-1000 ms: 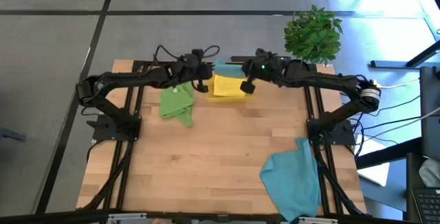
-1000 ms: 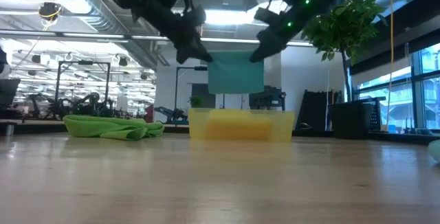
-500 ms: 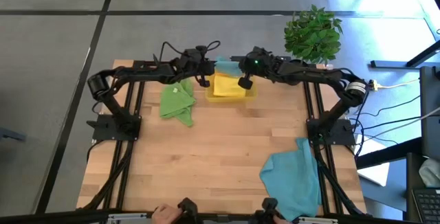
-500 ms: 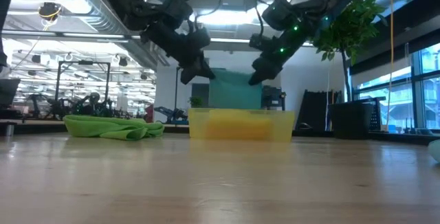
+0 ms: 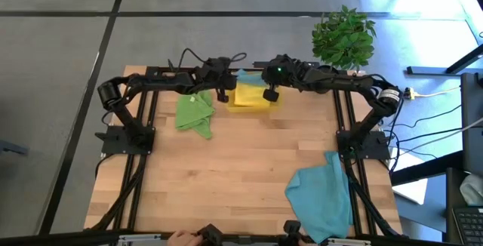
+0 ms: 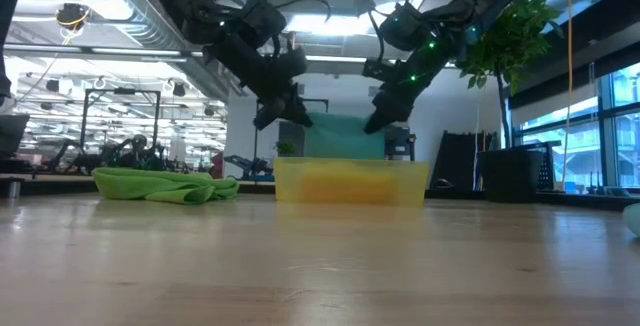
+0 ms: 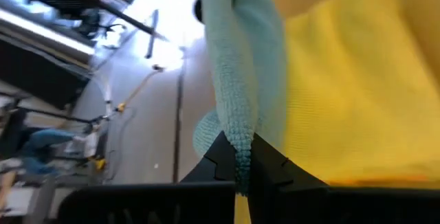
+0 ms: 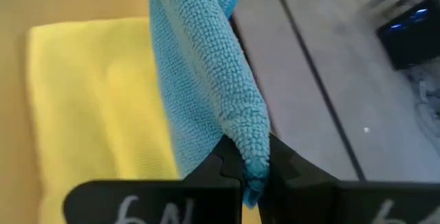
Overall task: Fold microfiber towels
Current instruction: Put the folded blue microfiber cloth into the yellow bin
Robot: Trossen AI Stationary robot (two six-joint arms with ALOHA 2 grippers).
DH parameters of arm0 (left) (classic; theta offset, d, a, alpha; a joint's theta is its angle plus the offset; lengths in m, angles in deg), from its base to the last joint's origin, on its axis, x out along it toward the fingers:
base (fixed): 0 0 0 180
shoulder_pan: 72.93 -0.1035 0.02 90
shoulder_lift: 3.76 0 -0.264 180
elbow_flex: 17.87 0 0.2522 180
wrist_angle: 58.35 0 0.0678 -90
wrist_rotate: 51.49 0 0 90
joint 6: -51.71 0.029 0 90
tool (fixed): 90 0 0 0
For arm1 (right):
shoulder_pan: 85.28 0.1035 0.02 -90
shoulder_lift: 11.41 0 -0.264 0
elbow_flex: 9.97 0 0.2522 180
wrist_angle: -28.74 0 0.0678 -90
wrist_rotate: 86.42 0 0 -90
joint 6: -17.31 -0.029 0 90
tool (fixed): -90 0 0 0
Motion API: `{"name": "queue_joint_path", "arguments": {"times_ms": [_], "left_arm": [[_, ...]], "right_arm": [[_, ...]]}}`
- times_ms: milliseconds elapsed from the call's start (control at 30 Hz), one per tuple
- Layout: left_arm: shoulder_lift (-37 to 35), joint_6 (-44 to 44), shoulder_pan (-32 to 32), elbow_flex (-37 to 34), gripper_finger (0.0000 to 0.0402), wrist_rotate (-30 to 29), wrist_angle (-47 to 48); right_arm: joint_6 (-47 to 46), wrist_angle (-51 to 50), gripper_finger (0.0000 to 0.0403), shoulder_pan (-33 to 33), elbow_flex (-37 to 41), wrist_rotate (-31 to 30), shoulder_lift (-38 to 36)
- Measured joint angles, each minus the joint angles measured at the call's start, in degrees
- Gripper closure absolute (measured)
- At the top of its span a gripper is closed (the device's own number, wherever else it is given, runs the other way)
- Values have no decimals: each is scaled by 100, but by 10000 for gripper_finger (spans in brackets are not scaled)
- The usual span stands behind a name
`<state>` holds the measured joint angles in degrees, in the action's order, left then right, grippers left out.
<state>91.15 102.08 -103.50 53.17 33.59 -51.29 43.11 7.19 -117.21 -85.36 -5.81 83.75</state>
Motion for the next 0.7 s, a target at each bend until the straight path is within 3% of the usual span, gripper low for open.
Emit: {"name": "queue_joint_path", "arguments": {"times_ms": [400,567,700], "left_arm": [[-2,89,492,4,401,37,704],[-5,-303,468,2,370,508,1002],[-15,-481,389,2,325,518,1274]], "right_arm": [[-62,-281,385,328,336,683,11],[-345,-135,325,363,673,972,13],[-397,34,271,359,843,993,15]]}}
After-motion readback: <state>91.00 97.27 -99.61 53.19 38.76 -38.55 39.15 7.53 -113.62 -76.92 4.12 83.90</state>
